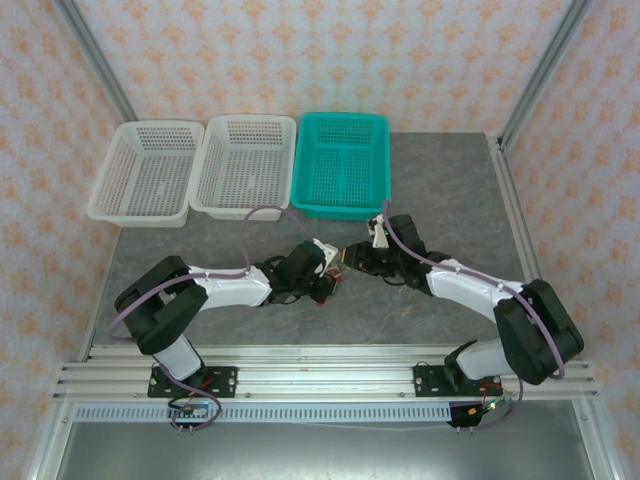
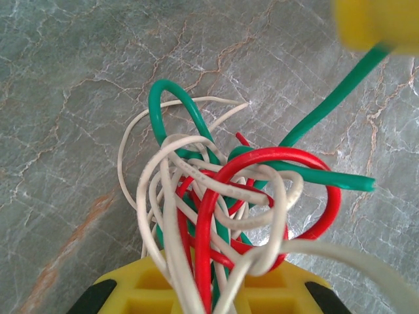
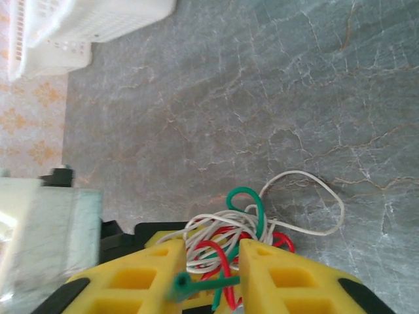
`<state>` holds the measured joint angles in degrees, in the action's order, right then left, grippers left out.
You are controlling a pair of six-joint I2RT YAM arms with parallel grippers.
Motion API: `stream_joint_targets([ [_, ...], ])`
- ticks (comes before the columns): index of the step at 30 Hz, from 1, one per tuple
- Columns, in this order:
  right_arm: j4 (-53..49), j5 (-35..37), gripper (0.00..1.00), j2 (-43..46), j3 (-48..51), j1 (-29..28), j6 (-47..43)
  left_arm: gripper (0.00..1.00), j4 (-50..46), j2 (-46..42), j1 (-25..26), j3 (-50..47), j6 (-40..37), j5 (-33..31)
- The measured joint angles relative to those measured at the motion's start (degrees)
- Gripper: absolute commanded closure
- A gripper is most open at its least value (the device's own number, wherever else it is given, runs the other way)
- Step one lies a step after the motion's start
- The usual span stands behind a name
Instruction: Untangle the cables
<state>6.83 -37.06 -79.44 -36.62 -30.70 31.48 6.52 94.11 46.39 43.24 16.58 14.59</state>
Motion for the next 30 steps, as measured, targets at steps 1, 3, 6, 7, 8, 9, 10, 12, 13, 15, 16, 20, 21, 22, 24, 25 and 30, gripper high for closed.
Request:
stream_joint_targets([
  [1, 0.1, 0.0, 0.86, -0.7, 0.0, 0.0, 0.2, 0.93, 0.0, 0.0, 0.0, 0.0, 0.0, 0.0],
  [3, 0.1, 0.3, 0.98, -1.8, 0.0, 0.0, 0.5, 0.93, -0.3, 0.0, 0.0, 0.0, 0.0, -0.3],
  [6, -0.1, 1.9, 1.00, -1.9, 0.0, 0.0, 0.8, 0.82, -0.6, 0.0, 0.0, 0.0, 0.1, -1.8],
  [7, -0.2, 2.8, 1.00, -1.8, 0.0, 0.0, 0.8, 0.77, -0.6, 0.0, 0.0, 0.0, 0.3, -2.4],
  [8, -0.5, 3.7, 1.00, -1.7, 0.0, 0.0, 0.8, 0.74, -0.7, 0.0, 0.0, 0.0, 0.7, -3.5],
  [9, -1.0, 4.4, 1.00, -1.4, 0.0, 0.0, 0.9, 0.72, -1.1, 0.0, 0.0, 0.1, 1.3, -4.7],
  [10, -1.5, 5.2, 1.00, -1.0, 0.0, 0.0, 0.9, 0.72, -1.4, 0.0, 0.0, 0.2, 1.6, -6.2],
  [12, -2.1, 6.7, 1.00, 0.1, 0.0, -0.3, 1.2, 0.71, -1.9, 0.0, 0.0, 0.6, 2.7, -9.1],
  [13, -2.4, 7.5, 1.00, 0.7, 0.0, -0.4, 1.4, 0.71, -2.3, 0.0, -0.1, 0.8, 3.4, -10.3],
  [15, -3.4, 8.6, 1.00, 1.6, 0.0, -0.4, 1.5, 0.71, -2.7, 0.0, -0.8, 1.0, 5.0, -11.6],
  [16, -3.9, 9.3, 1.00, 1.9, 0.0, -0.4, 1.6, 0.70, -2.7, 0.1, -1.3, 1.0, 5.9, -12.2],
  [20, -6.7, 10.9, 1.00, 3.1, 0.0, -0.2, 2.8, 0.70, -2.2, 0.3, -3.5, 1.0, 9.4, -13.0],
  [21, -7.2, 11.0, 1.00, 3.6, 0.0, 0.0, 3.2, 0.70, -1.7, 0.3, -3.8, 0.9, 10.1, -12.9],
  [22, -7.5, 11.0, 1.00, 4.2, 0.1, 0.6, 3.7, 0.70, -1.0, 0.3, -4.1, 0.6, 10.7, -12.5],
  [24, -8.1, 10.7, 1.00, 5.4, 0.2, 1.7, 4.1, 0.70, 0.7, 0.2, -4.3, 0.0, 11.5, -11.6],
  [25, -8.5, 10.6, 1.00, 5.8, 0.2, 2.2, 4.0, 0.69, 1.9, 0.0, -4.4, -0.6, 11.5, -10.7],
  [30, -10.5, 9.6, 1.00, 6.2, 0.2, 2.9, 3.5, 0.43, 4.9, -5.5, -5.2, -5.6, 11.4, -5.0],
])
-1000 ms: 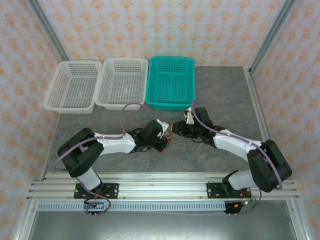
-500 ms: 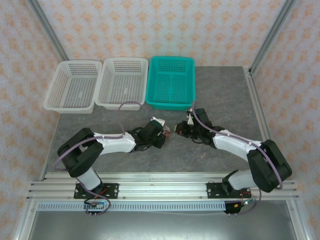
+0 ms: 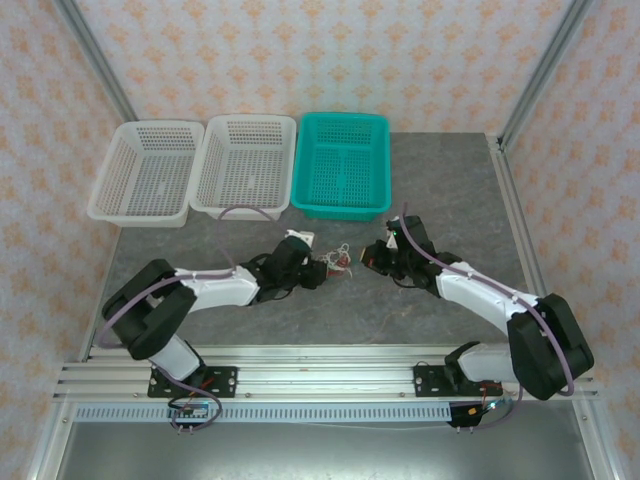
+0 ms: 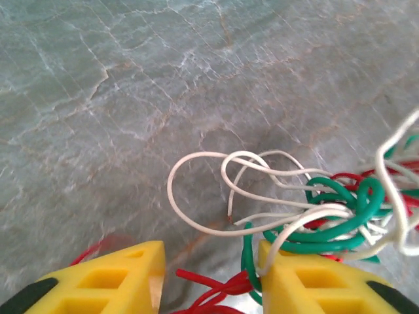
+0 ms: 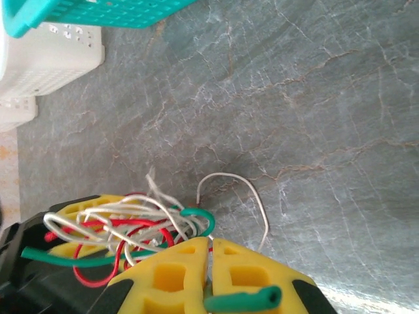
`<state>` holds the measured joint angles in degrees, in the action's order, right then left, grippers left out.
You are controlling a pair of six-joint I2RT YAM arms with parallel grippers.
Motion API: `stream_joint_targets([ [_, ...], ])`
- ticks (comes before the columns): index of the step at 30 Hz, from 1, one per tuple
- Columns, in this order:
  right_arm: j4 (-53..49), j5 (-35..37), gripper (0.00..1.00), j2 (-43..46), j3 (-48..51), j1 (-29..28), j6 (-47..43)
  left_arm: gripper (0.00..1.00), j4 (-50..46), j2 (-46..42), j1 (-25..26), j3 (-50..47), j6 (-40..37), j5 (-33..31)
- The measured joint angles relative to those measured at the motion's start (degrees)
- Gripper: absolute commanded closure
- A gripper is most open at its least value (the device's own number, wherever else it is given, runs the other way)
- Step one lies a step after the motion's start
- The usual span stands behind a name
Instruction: Untangle the cables
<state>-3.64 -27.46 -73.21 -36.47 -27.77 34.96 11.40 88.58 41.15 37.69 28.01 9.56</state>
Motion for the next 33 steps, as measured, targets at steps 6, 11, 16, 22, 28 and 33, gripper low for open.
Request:
stream_joint_targets([
  [6, -0.1, -0.2, 1.00, 0.1, 0.0, 1.6, -0.4, 0.32, -1.8, -12.6, -1.2, -2.3, -0.8, 5.0],
  [11, 0.1, -0.6, 1.00, -0.4, -0.1, 0.9, -0.6, 0.36, -6.2, -15.6, -1.2, 4.6, 1.6, 6.8],
  [16, 0.5, -1.1, 1.00, -1.1, -0.1, -0.3, -0.5, 0.44, -9.0, -8.2, -1.2, 12.0, 8.1, 7.1],
  [22, 0.9, -2.4, 1.00, -1.5, -0.8, -1.2, -0.5, 0.47, -9.0, 3.0, -1.5, 14.3, 15.2, 11.0],
  [28, 1.7, -2.6, 1.00, -1.8, -1.1, -1.8, -0.5, 0.91, -9.0, 7.5, -1.4, 14.6, 17.3, 13.6],
  [33, 1.8, -1.4, 1.00, -1.9, -1.1, -1.8, -0.3, 1.00, -8.8, 7.3, -2.3, 14.3, 17.8, 12.6],
])
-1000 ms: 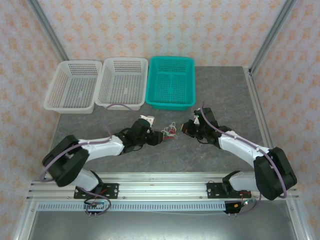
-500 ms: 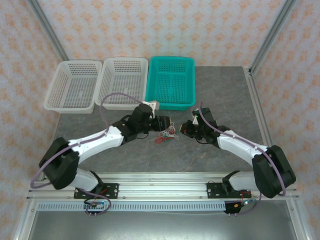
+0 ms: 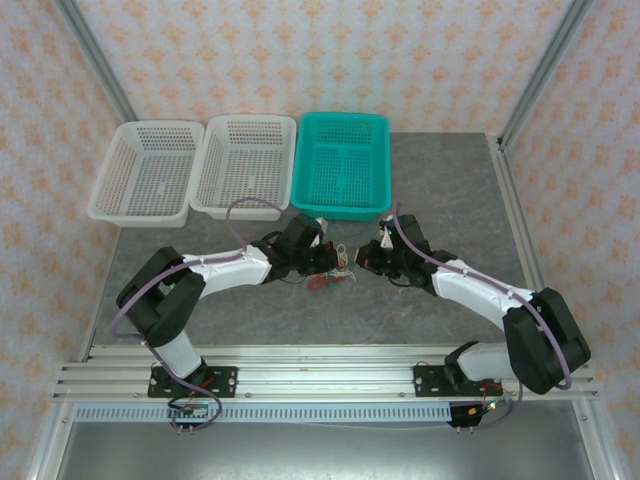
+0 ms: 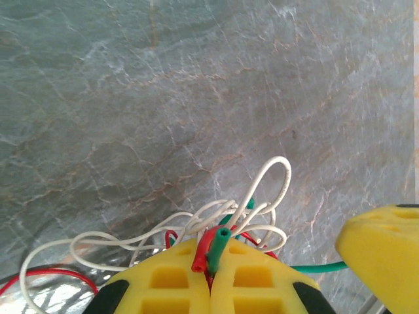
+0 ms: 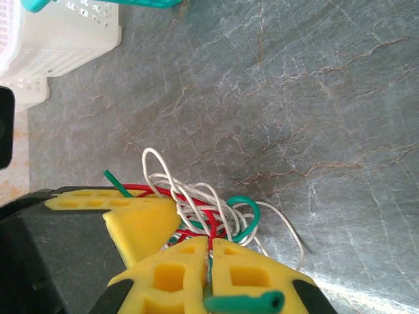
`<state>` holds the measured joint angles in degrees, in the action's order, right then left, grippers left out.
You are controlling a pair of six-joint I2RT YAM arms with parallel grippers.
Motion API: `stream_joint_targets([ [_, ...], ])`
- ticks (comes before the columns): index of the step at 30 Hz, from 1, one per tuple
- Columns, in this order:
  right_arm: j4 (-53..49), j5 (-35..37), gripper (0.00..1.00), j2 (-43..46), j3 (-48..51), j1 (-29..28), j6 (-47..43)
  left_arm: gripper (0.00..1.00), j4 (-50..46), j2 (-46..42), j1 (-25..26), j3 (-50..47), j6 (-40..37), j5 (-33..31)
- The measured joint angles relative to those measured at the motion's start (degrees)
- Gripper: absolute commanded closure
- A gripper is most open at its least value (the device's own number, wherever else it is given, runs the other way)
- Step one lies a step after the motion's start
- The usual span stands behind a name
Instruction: Untangle the cables
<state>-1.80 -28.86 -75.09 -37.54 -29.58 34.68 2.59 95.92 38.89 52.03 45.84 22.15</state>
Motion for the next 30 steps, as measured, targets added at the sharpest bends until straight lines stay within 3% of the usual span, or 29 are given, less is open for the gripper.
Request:
stream_joint_targets([
  [5, -0.9, 2.1, 1.00, 5.2, 2.7, 3.0, 2.4, 1.00, 1.3, -4.1, -2.3, -3.6, 0.4, 0.0],
  [11, -3.5, -2.0, 1.00, 19.5, 9.9, 16.1, 6.4, 1.00, 3.9, -10.4, -2.8, -8.8, -0.7, 2.8],
  [14, -8.0, 0.2, 1.00, 23.0, 10.8, 22.8, 7.2, 1.00, 1.7, -13.0, -6.7, -12.9, -0.9, 1.0],
  [19, -13.9, 4.1, 1.00, 24.8, 11.2, 29.2, 8.5, 1.00, -4.8, -15.8, -11.1, -16.6, -1.0, -4.4],
  [30, -19.6, 7.7, 1.00, 29.6, 10.2, 31.1, 9.9, 1.00, -11.3, -24.5, -12.4, -19.9, -1.3, -9.0],
])
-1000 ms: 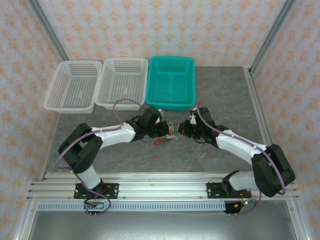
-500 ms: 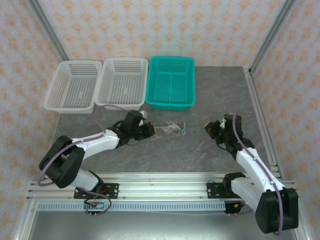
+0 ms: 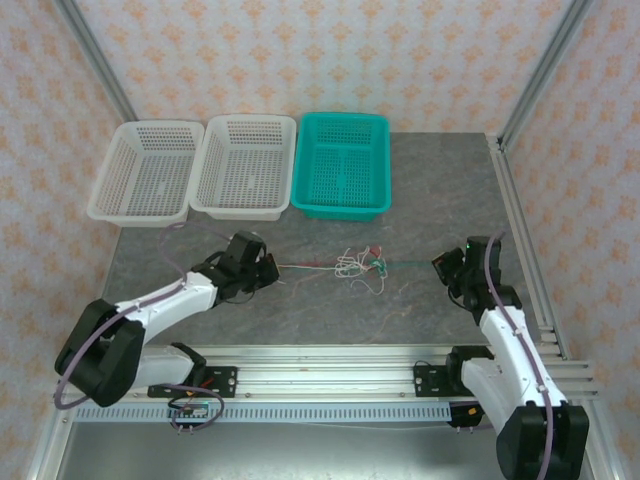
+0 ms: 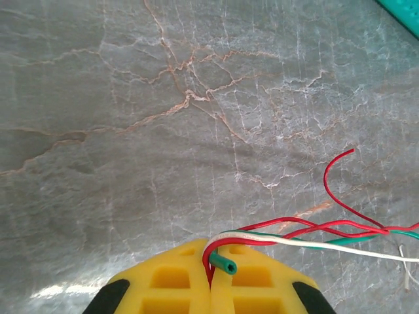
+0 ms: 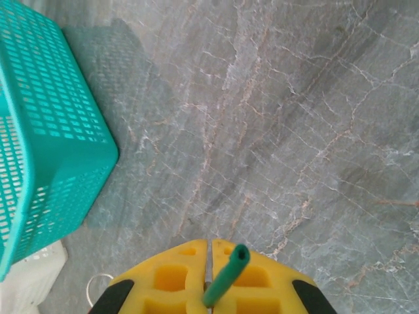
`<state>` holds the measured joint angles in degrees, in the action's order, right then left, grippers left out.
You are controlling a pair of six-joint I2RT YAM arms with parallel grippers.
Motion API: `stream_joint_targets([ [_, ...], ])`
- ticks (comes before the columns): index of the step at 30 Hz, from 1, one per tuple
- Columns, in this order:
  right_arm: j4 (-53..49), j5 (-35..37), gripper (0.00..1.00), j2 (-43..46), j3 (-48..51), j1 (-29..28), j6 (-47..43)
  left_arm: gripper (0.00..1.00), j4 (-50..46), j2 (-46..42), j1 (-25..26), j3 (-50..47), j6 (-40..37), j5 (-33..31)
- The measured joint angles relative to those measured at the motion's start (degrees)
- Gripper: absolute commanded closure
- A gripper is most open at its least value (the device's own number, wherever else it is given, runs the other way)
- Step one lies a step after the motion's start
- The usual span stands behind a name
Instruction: Untangle the cables
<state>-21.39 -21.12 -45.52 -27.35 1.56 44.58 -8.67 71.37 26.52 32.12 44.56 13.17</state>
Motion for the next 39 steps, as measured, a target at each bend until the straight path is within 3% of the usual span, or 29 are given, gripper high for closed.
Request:
stream_joint_targets([
  [4, 0.0, -0.1, 1.00, 0.5, -0.2, 0.0, 1.7, 1.00, -2.1, -3.8, -0.3, 0.0, 0.2, -1.8],
  [7, 2.4, -2.0, 1.00, 0.4, 0.2, -0.1, 2.1, 0.71, -2.7, -6.1, -0.4, -0.3, -0.6, -2.0],
  [11, 10.9, -6.4, 1.00, -2.7, -0.2, -3.1, -0.4, 0.50, -3.0, -8.6, -1.4, -1.2, -3.9, -2.0],
  [14, 10.3, -9.4, 1.00, -9.5, -5.8, -12.5, -7.1, 0.39, -2.7, -12.1, 1.0, -1.1, -7.4, -1.0],
  [16, 10.4, -12.1, 1.00, -12.9, -9.2, -17.3, -10.7, 0.36, -2.6, -14.1, 2.9, -0.2, -9.1, -0.1],
  [19, 11.7, -16.0, 1.00, -14.2, -9.9, -19.5, -13.6, 0.35, -2.9, -14.1, 5.0, 2.4, -11.9, 0.6],
  [24, 13.6, -21.9, 1.00, -16.5, -9.9, -24.1, -17.9, 0.36, -2.0, -6.4, 8.3, 10.1, -12.7, 2.2],
  [27, 13.8, -23.1, 1.00, -15.8, -9.9, -24.4, -19.9, 0.35, -0.3, -0.3, 8.2, 12.1, -10.3, 2.3],
  [33, 15.1, -23.5, 1.00, -15.2, -9.8, -24.4, -21.3, 0.34, 7.0, 13.6, 8.9, 13.6, -1.9, 8.6],
  [39, 16.8, -23.5, 1.00, -15.2, -9.3, -24.4, -21.3, 0.32, 9.5, 19.5, 10.0, 14.3, 3.0, 12.0],
])
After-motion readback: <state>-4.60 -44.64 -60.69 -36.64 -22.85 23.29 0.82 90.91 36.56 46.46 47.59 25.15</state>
